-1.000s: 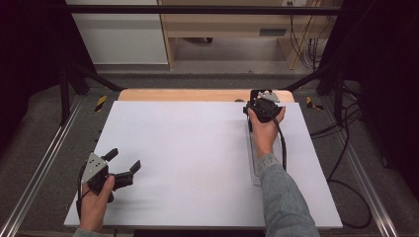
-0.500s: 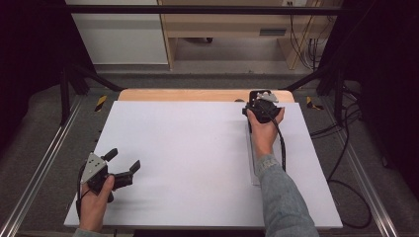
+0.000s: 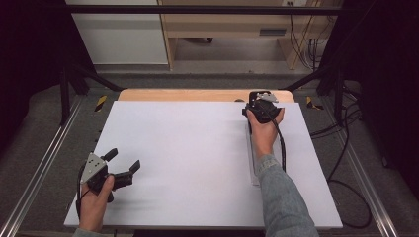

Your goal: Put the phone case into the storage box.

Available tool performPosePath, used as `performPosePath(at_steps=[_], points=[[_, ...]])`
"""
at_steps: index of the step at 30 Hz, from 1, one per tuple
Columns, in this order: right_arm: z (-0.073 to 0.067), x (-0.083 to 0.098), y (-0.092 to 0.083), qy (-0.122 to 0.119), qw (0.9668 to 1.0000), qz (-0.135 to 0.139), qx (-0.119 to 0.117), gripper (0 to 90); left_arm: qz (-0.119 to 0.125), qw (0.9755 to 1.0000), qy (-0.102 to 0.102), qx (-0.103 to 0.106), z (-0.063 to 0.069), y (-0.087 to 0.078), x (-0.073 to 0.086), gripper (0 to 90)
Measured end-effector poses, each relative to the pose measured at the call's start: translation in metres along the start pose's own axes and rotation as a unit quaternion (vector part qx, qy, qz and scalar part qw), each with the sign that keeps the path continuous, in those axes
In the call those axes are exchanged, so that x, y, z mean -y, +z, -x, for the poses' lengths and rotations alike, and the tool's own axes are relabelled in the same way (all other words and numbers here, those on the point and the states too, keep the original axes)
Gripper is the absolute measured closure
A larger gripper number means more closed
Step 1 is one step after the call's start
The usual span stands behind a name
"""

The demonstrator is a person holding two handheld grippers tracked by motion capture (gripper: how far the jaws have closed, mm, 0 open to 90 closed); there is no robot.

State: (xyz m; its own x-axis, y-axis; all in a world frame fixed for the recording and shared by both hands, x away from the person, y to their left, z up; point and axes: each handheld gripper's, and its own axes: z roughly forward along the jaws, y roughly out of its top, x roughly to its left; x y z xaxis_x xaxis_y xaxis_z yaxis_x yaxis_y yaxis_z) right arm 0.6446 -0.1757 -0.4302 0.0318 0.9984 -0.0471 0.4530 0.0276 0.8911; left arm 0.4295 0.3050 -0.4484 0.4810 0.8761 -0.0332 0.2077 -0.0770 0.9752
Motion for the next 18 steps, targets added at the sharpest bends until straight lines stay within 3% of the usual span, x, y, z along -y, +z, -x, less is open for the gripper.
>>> performPosePath(at_steps=[18], points=[[0.0003,0.0005,0.0001,-0.001,1.0000,-0.002,-0.003,11.8,-0.001,1.0000,-0.001,0.001,0.0002,0.0000,0.0001,3.7]])
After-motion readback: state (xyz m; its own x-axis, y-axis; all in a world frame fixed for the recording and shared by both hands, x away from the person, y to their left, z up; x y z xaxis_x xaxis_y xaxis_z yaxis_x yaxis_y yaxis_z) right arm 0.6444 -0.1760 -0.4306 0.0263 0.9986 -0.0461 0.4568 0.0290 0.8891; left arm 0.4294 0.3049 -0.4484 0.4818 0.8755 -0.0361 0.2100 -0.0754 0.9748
